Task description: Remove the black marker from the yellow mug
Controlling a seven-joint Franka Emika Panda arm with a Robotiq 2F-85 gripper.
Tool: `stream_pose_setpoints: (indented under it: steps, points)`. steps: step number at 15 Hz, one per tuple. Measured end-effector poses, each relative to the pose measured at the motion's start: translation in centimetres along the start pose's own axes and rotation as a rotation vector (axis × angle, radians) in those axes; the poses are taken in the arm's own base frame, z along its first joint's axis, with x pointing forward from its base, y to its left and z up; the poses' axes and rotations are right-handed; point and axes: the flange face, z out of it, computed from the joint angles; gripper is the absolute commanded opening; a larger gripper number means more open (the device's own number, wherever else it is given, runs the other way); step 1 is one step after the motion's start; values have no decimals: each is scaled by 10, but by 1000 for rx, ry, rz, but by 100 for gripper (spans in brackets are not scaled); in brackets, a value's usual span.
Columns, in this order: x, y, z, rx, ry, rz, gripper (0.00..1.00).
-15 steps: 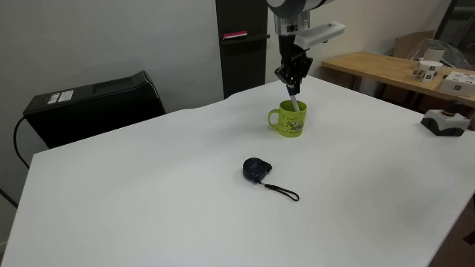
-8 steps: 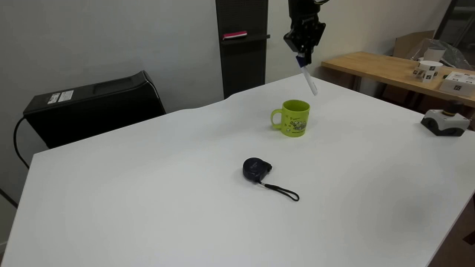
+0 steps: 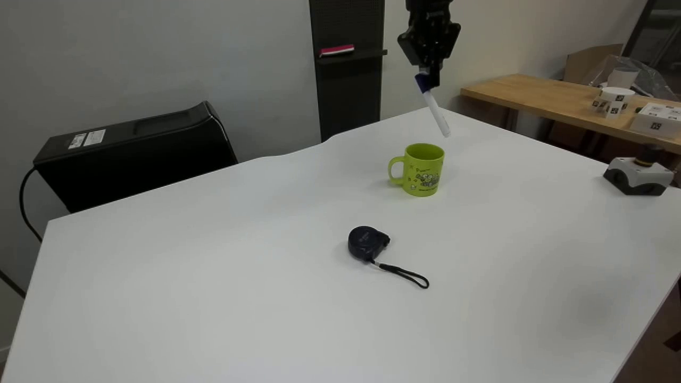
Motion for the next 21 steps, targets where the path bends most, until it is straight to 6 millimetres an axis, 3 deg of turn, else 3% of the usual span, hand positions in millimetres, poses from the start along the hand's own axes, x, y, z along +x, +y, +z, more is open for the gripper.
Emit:
stream_pose_setpoints:
  steps: [4, 7, 11, 21]
  points:
    - [-8, -40, 7, 96, -88, -89, 2]
    - [-15, -55, 15, 138, -149, -122, 2]
    - [-20, -59, 35, 182, -194, -137, 2]
    - [-22, -56, 120, 223, -317, -159, 2]
